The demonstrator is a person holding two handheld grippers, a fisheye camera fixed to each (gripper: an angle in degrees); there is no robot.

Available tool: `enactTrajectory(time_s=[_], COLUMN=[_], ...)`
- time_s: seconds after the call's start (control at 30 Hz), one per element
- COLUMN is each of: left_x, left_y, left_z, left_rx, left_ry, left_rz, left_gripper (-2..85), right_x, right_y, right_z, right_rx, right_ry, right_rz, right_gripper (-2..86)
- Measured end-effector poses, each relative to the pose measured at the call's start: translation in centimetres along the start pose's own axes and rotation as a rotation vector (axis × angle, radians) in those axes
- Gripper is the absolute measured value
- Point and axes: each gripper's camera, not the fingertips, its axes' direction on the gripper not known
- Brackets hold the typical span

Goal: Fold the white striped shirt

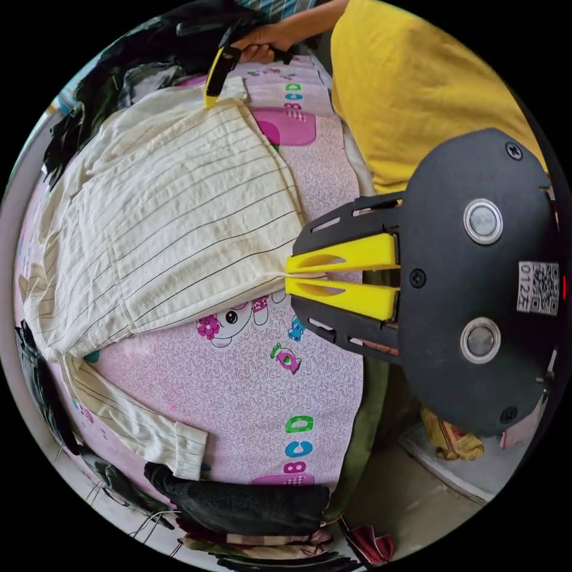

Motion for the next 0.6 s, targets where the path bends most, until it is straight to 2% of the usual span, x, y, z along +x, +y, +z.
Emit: enactTrajectory(time_s=[0.1,0.27,0.6], left_x=[-2.5,-5.3,-4.8], left_y=[1.4,3.1,4.7], left_z=[-1.5,0.5,5.0], left_rx=[0.081,0.073,0.029], left_ry=[0.171,0.313,0.313], left_rz=[-0.048,-0.116,-0.195], left_gripper=[0.0,-0.1,0.3], right_x=[0.5,3.7,5.1], right_y=[0.5,1.2,2.6], right_z=[-1.1,3.4,9.0], right_rx=[0.032,-0.066,-0.075], right_ry=[-0.040,-0.123,-0.100], right_rz=[-0.052,0.006,-0.008], right_gripper=[0.5,0.4,0.8])
